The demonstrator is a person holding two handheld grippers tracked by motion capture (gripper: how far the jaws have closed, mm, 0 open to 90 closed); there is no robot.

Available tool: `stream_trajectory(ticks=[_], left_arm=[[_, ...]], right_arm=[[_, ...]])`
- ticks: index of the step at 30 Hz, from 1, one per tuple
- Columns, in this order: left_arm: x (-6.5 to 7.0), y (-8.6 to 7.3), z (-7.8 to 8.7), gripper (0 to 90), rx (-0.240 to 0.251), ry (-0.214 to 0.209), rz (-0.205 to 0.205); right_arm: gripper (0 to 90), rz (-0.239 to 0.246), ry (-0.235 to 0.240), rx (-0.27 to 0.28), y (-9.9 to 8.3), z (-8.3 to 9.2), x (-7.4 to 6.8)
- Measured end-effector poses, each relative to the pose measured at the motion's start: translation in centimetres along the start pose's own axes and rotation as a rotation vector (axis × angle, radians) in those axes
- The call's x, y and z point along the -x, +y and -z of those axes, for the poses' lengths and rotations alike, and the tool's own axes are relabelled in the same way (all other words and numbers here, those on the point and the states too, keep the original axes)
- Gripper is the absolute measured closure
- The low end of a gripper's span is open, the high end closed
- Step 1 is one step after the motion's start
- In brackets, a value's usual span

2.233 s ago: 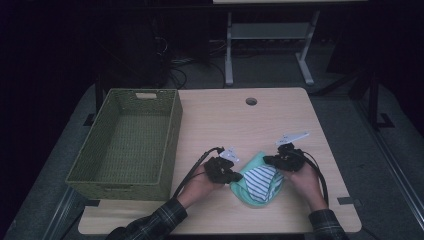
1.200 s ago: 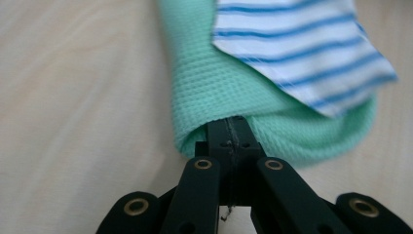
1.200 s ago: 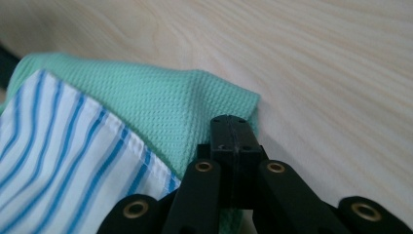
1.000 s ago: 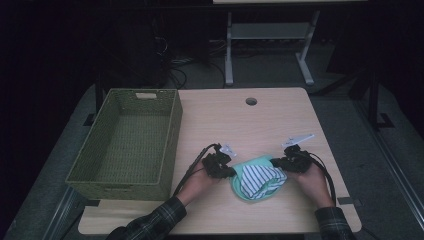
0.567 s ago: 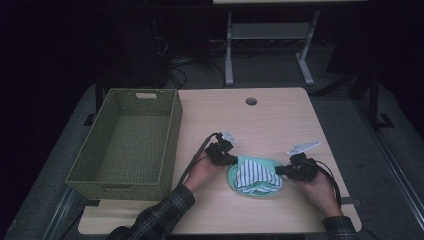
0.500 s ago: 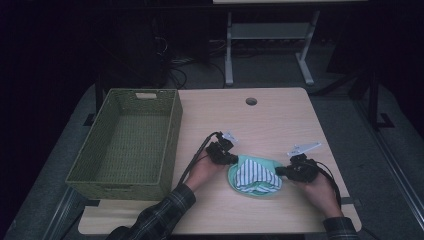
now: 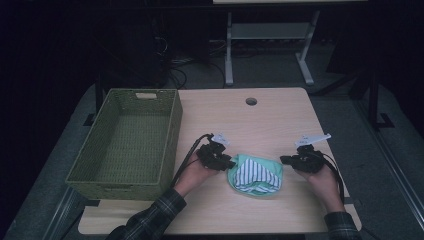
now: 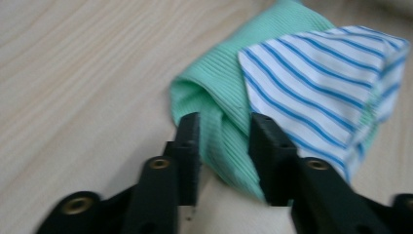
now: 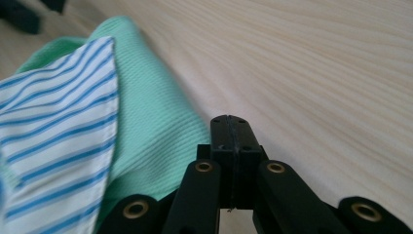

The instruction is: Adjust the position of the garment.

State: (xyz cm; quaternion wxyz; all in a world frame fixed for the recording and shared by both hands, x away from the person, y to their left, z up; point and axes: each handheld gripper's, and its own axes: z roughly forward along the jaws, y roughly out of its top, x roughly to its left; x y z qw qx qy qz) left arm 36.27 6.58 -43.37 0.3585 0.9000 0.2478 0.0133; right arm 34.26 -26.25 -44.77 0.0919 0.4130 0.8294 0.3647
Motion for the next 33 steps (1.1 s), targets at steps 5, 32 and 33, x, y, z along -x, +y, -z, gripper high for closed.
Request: stream_trajectory(ticks=[5, 32, 33], left_arm=[[1.0, -1.0, 0.6, 45.4, -0.003, -0.020, -0.004], [2.5, -2.6, 1.9, 14.8, -0.050, -0.022, -0.064], [2.5, -2.6, 2.1, 14.7, -0.056, -0.022, -0.071]], right_arm=[[89.8, -0.010, 0.004, -0.011, 0.4, -1.5, 0.7], [89.8, 0.061, 0.084, -0.066, -2.6, -0.4, -4.1], [89.8, 0.061, 0.086, -0.068, -2.7, -0.4, -4.4]])
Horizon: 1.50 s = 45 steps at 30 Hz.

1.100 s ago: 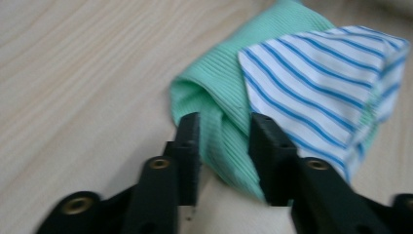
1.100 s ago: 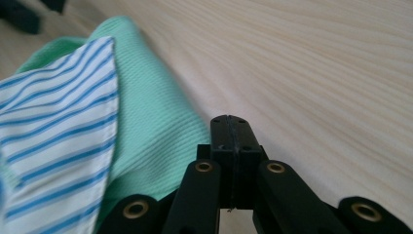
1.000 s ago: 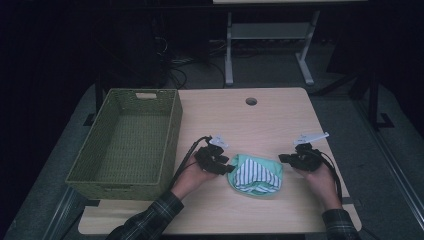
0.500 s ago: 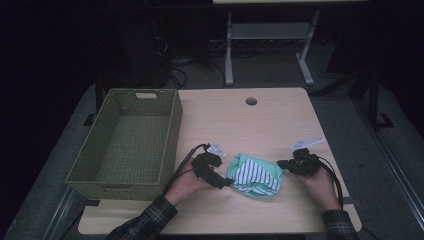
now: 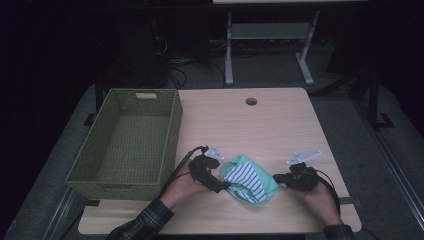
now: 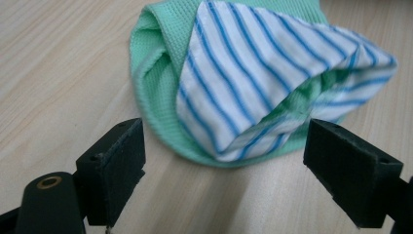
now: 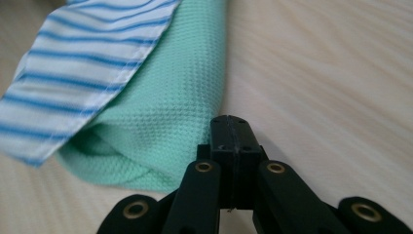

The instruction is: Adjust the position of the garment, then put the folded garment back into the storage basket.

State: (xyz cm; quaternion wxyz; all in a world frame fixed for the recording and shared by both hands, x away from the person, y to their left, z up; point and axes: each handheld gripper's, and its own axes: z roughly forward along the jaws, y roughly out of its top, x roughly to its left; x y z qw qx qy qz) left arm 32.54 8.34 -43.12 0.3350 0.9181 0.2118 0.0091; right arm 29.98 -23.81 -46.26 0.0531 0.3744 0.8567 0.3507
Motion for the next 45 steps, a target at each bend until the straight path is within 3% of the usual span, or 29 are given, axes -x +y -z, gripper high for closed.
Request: stream_trajectory(ticks=[14, 16, 22, 28, 31, 35, 39, 45], left_arm=[[1.1, -0.5, 0.8, 14.7, 0.015, -0.012, -0.008], [1.1, -0.5, 0.9, 14.8, 0.003, -0.016, -0.026], [1.5, -0.4, 0.6, 14.7, 0.008, -0.026, -0.031], [1.7, -0.3, 0.3, 14.8, 0.003, -0.031, -0.036], [1.7, -0.3, 0.2, 14.8, -0.002, -0.031, -0.044], [2.0, -0.2, -0.3, 14.7, -0.011, -0.031, -0.063], [2.2, -0.2, -0.8, 14.1, -0.022, -0.035, -0.075], [2.2, -0.3, -1.8, 13.4, -0.041, -0.031, -0.087]], right_arm=[[89.8, 0.095, 0.075, -0.005, 1.3, -1.7, -3.9], [89.8, 0.090, 0.062, 0.000, 1.3, -1.6, -3.7], [88.3, 0.043, 0.003, 0.037, 0.8, -0.6, -2.0], [72.0, -0.014, -0.089, 0.050, 0.2, 0.0, -0.2], [65.0, -0.035, -0.111, 0.054, 0.0, 0.1, 0.3], [44.5, -0.076, -0.194, 0.079, -0.6, 0.5, 1.7], [29.9, -0.112, -0.253, 0.080, -1.2, 0.7, 2.8], [19.1, -0.163, -0.315, 0.089, -2.0, 0.8, 4.1]])
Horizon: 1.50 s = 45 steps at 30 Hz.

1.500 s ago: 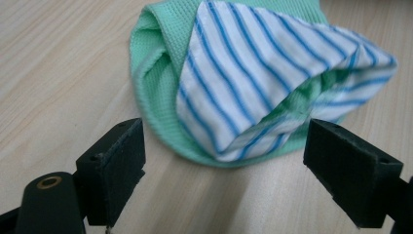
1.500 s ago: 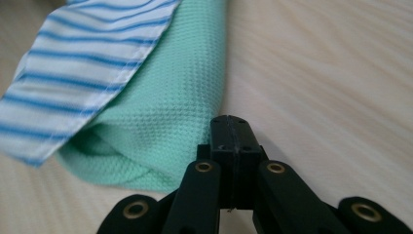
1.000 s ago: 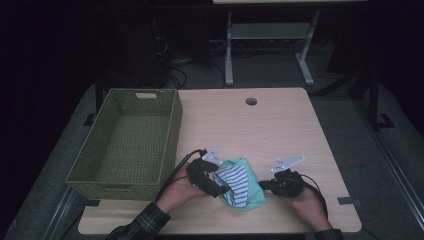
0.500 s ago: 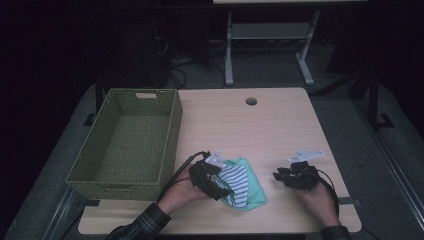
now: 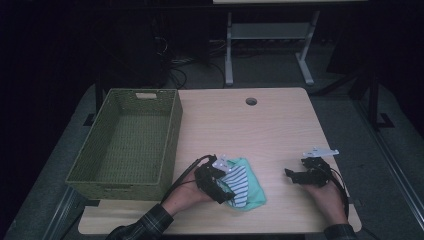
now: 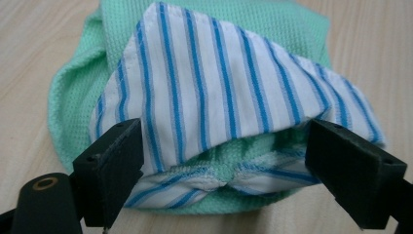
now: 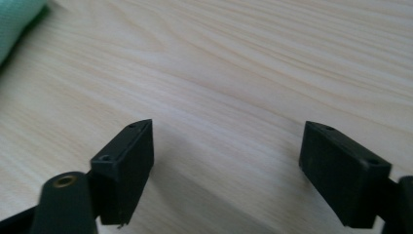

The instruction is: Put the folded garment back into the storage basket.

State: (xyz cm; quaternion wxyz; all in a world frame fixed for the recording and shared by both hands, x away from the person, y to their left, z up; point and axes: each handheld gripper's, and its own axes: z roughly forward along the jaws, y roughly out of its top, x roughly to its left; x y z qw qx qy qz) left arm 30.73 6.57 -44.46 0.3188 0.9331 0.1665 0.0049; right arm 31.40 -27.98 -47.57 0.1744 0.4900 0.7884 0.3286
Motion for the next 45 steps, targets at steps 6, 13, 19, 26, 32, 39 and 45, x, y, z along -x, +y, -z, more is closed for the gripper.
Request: stream_trajectory(ticks=[6, 13, 19, 26, 32, 39, 45], left_arm=[[-0.4, -0.2, -0.9, 13.1, -0.019, -0.005, -0.008], [-0.5, -0.5, -1.2, 12.9, -0.016, -0.008, -0.035], [-0.1, -0.5, -1.4, 13.0, -0.047, 0.034, -0.096], [0.1, -0.5, -1.4, 15.2, -0.047, 0.047, -0.095], [-0.2, -0.5, -1.0, 32.1, -0.035, 0.054, -0.088], [-0.6, -0.4, -0.6, 68.0, -0.034, 0.060, -0.101], [-0.8, -0.3, -0.5, 73.7, -0.036, 0.050, -0.085]], right_arm=[[14.1, -0.007, -0.031, 0.007, -0.3, -0.1, 0.3], [13.4, -0.013, -0.041, 0.042, -0.6, -0.2, 0.4], [13.4, -0.017, -0.043, 0.047, -0.7, -0.2, 0.4], [13.4, -0.019, -0.043, 0.046, -0.7, -0.2, 0.4], [13.4, -0.019, -0.043, 0.047, -0.7, -0.2, 0.4], [13.3, -0.020, -0.043, 0.046, -0.7, -0.2, 0.4], [13.3, -0.020, -0.043, 0.046, -0.7, -0.2, 0.4]])
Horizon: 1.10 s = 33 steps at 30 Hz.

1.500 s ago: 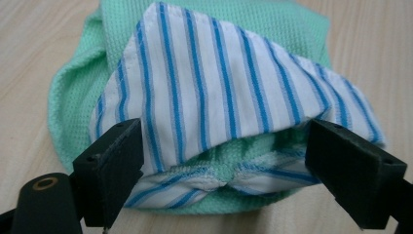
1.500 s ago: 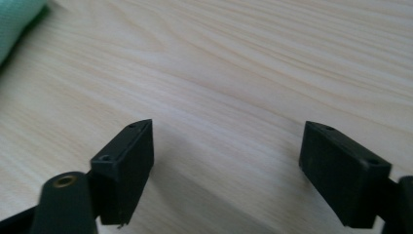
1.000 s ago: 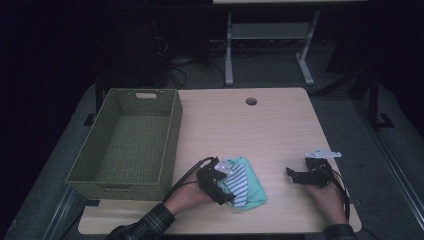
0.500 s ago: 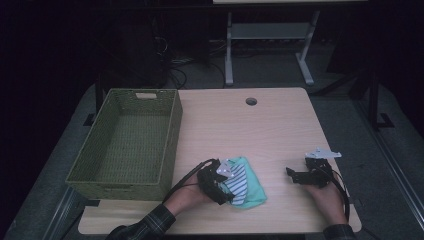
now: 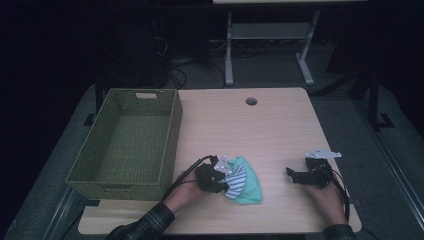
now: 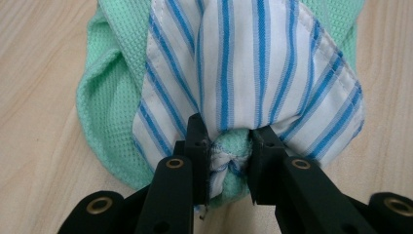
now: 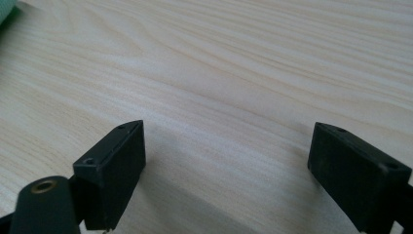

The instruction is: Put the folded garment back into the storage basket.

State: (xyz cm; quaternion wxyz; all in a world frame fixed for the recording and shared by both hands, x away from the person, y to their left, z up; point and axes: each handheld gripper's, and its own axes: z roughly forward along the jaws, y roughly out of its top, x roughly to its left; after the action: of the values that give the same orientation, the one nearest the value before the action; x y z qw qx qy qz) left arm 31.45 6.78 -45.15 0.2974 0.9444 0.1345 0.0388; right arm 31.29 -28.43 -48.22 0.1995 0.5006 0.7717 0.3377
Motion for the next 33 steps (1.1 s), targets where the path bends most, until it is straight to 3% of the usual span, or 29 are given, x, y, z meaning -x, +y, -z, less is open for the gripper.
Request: stream_trajectory(ticks=[13, 33], left_arm=[[-0.4, 0.7, 1.4, 73.6, 0.062, -0.080, 0.079], [-1.6, 2.7, 5.2, 73.2, 0.125, -0.116, 0.138]], right_arm=[[13.2, 0.000, 0.000, 0.000, 0.0, 0.0, 0.0], [13.2, 0.000, -0.001, 0.000, 0.0, 0.0, 0.0]])
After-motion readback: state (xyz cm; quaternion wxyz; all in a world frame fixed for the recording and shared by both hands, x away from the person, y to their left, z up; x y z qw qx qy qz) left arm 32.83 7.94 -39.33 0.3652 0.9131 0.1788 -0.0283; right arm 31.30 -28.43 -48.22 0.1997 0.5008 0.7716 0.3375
